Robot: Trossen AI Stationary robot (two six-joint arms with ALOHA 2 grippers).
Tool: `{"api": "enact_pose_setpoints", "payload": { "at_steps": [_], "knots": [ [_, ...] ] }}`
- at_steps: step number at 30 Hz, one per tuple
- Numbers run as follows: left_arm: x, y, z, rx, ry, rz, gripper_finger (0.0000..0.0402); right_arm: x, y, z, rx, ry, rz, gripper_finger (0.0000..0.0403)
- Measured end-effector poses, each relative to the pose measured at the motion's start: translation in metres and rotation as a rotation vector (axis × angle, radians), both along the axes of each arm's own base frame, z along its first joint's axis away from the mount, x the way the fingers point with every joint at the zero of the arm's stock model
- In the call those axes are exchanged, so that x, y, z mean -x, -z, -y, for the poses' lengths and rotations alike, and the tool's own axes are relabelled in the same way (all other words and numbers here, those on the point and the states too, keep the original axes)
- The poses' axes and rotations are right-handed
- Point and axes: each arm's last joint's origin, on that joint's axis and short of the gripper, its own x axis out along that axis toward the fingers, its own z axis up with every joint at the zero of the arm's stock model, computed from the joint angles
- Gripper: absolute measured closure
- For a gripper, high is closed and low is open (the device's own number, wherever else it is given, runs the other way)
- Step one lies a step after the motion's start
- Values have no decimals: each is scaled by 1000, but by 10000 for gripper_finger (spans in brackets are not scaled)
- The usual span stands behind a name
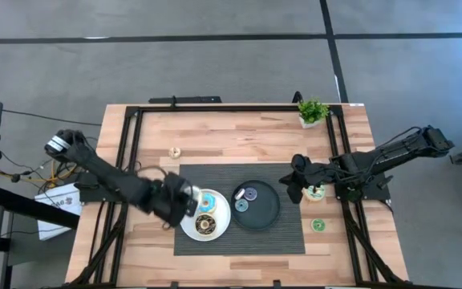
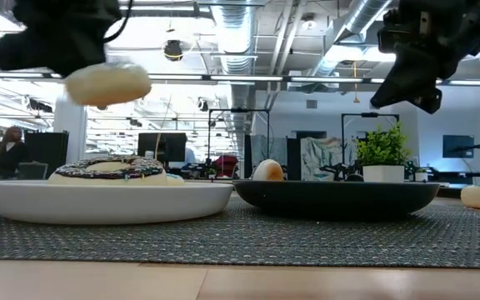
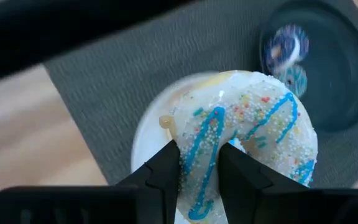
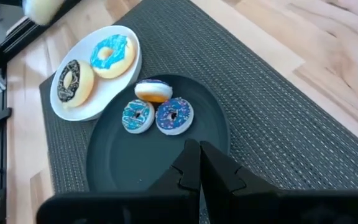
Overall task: Pick & Place donuts
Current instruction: Put the big white donut on the white plate
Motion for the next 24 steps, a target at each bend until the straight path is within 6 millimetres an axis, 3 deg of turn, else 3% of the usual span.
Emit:
{"api": "enact_pose_setpoints", "payload": {
  "at_steps": [5,9,20,24],
  "knots": [
    [-2,29,26,53,-22,9,315,0,0,-1,-6,-23,4,402],
    [-6,48,33,51,-57,-34,315,-2,-2,-2,-26,-43,20,402],
    [-7,60,35,65,-24,-126,314,-3,-3,-2,-37,-46,33,402],
    [-5,60,35,69,-20,-150,297,-3,-3,-2,-43,-40,38,402]
  ]
}}
